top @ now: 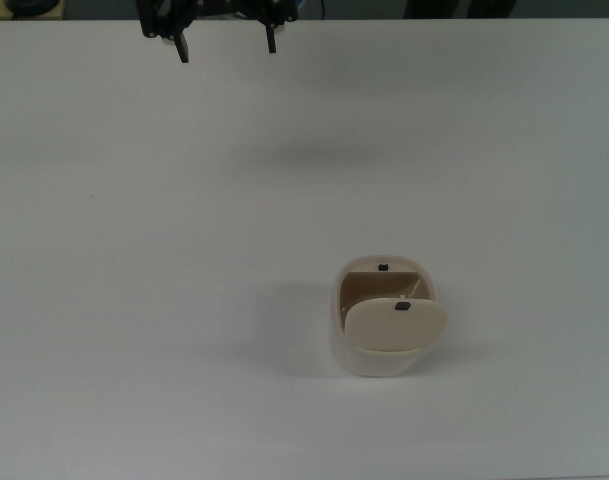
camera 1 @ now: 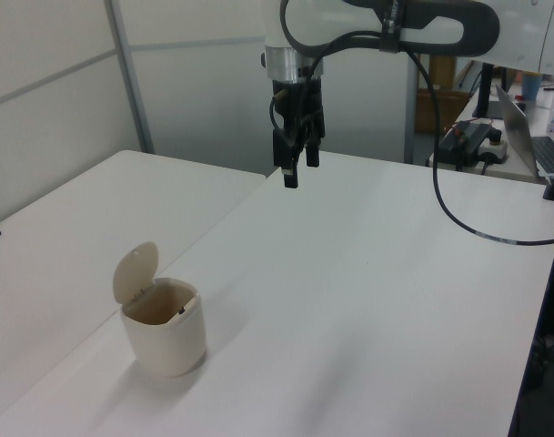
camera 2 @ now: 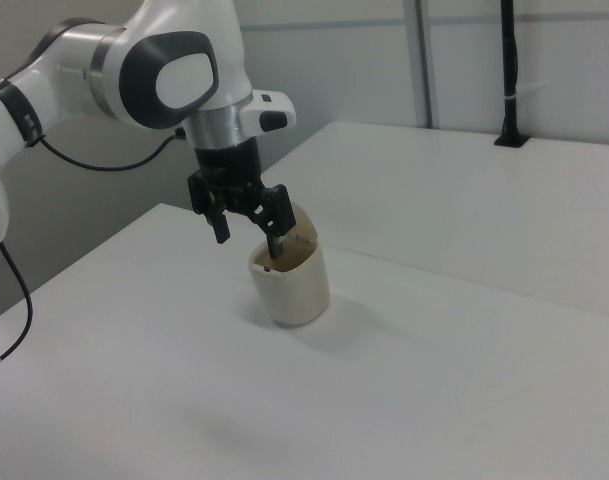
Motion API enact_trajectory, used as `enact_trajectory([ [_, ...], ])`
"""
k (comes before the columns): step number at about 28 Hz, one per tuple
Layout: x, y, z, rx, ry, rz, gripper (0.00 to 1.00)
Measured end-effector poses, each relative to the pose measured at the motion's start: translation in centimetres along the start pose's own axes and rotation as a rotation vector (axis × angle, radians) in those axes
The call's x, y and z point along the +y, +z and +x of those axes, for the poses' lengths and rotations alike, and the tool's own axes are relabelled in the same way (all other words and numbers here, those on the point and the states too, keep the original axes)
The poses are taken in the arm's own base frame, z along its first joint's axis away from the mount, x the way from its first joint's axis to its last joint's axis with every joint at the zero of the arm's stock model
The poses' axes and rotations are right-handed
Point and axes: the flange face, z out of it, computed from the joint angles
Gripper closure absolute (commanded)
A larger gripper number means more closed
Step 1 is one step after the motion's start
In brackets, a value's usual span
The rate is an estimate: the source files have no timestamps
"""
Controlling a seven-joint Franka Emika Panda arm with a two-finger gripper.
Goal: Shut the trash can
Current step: 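Move the gripper over the open lid of the cream trash can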
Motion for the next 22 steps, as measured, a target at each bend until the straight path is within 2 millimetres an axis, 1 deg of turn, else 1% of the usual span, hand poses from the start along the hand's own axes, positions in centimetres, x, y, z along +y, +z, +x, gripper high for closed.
enact_trajectory([
  [1,-0.6,0.1,0.3,0.016,-0.010,-0.001,0.00],
  [4,-0.7,0.1,1.2,0.087,0.047,-0.003,0.00],
  [7,-1.1,1.1,2.2,0.130,0.084,0.000,0.00],
  [10,-1.4,1.8,2.5,0.131,0.092,-0.001,0.00],
  [13,-1.9,2.1,2.7,0.136,0.082,-0.008,0.00],
  [17,-3.1,2.2,3.9,0.207,0.089,-0.003,0.00],
  [20,-3.9,3.1,5.0,0.242,0.104,-0.002,0.00],
  [22,-4.8,4.2,6.0,0.261,0.116,-0.011,0.00],
])
